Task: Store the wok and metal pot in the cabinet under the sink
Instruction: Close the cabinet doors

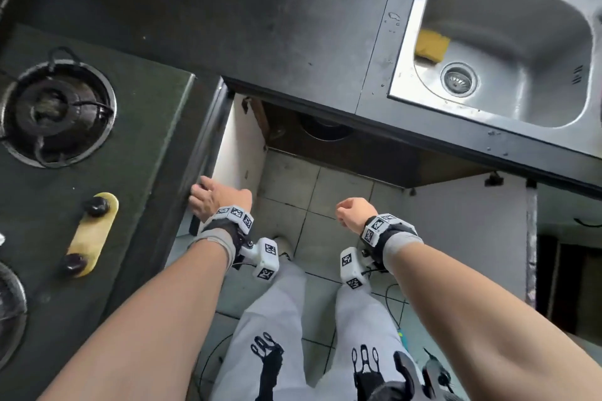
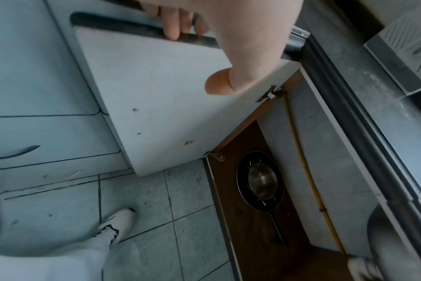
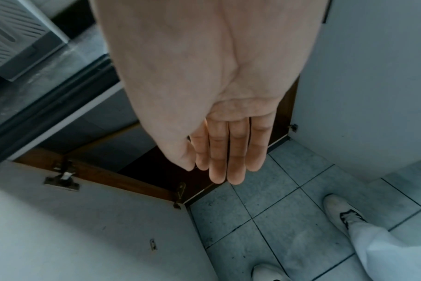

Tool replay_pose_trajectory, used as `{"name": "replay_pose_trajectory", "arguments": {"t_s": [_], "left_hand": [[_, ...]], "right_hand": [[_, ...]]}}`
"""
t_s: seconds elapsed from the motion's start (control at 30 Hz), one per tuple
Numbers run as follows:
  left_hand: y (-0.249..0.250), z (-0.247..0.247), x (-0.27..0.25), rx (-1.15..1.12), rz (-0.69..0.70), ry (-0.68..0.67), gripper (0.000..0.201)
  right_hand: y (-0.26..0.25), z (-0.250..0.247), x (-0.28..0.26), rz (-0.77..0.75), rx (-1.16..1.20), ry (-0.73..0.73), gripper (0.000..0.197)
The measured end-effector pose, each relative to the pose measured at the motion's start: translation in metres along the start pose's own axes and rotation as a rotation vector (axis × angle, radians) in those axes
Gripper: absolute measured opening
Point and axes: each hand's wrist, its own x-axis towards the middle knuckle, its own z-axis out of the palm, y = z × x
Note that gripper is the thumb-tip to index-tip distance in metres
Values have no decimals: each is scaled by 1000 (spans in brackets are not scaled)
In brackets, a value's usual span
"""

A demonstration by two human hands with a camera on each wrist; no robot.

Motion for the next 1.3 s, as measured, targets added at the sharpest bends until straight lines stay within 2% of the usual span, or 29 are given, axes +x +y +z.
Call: {"name": "replay_pose_trajectory", "arguments": {"t_s": [0.07,0.13,0.3,0.37,0.47,0.57,0.67,0.73,0.8,0.9,1.03,1.17,1.3], "left_hand": [[9,-5,1,15,-57,-48,63],[19,-3,-4,-1,-88,-67,56],[53,22,-47,-93,-24,-71,54],[72,38,-73,-132,38,-93,58],[98,60,-110,-155,91,-176,83],[135,67,-129,-171,157,-262,81],[176,66,-129,-229,57,-230,74],[192,67,-129,-252,9,-202,75],[199,63,-133,-219,2,-237,77],[198,57,-141,-199,19,-277,66],[184,60,-142,-226,94,-304,49],[179,62,-122,-273,92,-391,45],[177,72,-90,-344,95,-363,55]], "right_hand": [[16,-1,-2,30,-11,-1,25],[29,-7,-3,53,-2,27,31],[67,-58,-8,124,23,240,48],[84,-86,-12,170,18,363,51],[111,-127,-25,234,-2,601,41],[145,-158,-36,393,29,876,30],[178,-172,-39,515,41,1087,54],[195,-172,-36,576,75,1064,75],[202,-169,-34,647,132,930,84],[205,-171,-32,683,102,816,78],[201,-175,-32,723,159,762,62],[173,-164,-34,726,160,704,53],[138,-142,-28,675,404,659,55]]}}
